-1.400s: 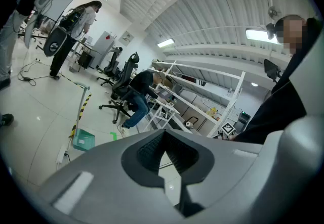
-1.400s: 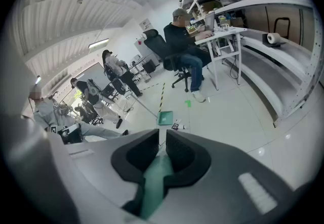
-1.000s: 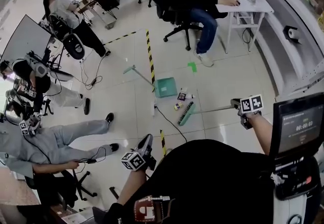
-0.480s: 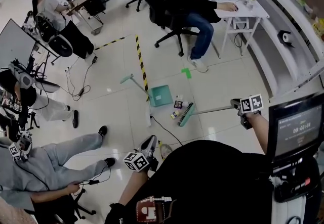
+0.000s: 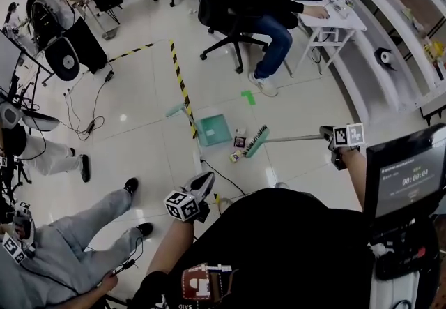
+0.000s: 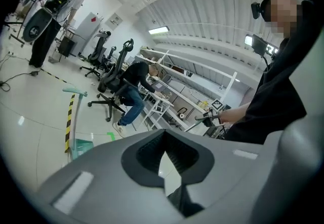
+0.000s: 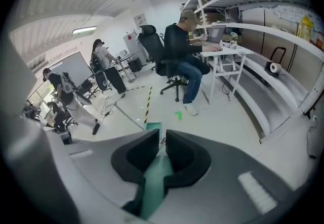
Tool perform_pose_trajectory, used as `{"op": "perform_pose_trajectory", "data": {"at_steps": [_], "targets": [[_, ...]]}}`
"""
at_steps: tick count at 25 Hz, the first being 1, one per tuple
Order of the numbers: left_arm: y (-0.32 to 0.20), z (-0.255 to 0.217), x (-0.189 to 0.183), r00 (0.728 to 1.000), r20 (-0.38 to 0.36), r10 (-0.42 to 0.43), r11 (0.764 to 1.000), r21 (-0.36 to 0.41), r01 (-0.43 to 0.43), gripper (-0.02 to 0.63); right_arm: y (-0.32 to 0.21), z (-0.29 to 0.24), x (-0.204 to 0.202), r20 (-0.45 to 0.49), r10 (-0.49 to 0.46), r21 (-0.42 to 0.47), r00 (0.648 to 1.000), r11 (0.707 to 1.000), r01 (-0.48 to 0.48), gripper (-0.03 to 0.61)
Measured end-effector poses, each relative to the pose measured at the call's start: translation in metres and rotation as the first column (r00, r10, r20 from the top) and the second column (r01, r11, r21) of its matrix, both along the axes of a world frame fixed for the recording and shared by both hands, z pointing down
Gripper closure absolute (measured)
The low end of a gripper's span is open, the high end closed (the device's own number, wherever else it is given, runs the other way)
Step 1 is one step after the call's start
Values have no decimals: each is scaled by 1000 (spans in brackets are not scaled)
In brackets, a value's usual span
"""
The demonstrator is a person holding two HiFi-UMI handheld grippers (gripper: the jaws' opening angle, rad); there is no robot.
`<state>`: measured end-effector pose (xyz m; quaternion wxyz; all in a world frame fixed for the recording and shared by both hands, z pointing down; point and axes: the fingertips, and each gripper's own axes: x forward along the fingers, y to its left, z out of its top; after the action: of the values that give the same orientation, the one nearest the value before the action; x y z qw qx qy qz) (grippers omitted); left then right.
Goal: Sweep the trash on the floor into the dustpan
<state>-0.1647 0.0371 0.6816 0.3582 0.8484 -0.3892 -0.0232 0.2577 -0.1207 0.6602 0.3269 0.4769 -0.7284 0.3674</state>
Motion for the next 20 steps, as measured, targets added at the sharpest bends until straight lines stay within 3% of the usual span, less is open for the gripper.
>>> {"op": "perform_pose_trajectory", "data": {"at_steps": [4,9,13,20], "targets": [[-31,3,0,1000,12,-18,1000,-15,18,615,-52,9,-3,-13,-31,-4,999,1000,31,541],[-67,3,12,989,73,-132,988,-75,137,615,-157,48,-8,-17,-184,-16,983,983,184,541],[-94,7,40,960,105,-259,955,-122,270,615,-238,88,-7,-26,-313,-53,949,949,312,541],[-113,11,56,950,106,-293,939,-157,307,615,-310,129,-63,-95,-478,-80,873,878,472,541]]}}
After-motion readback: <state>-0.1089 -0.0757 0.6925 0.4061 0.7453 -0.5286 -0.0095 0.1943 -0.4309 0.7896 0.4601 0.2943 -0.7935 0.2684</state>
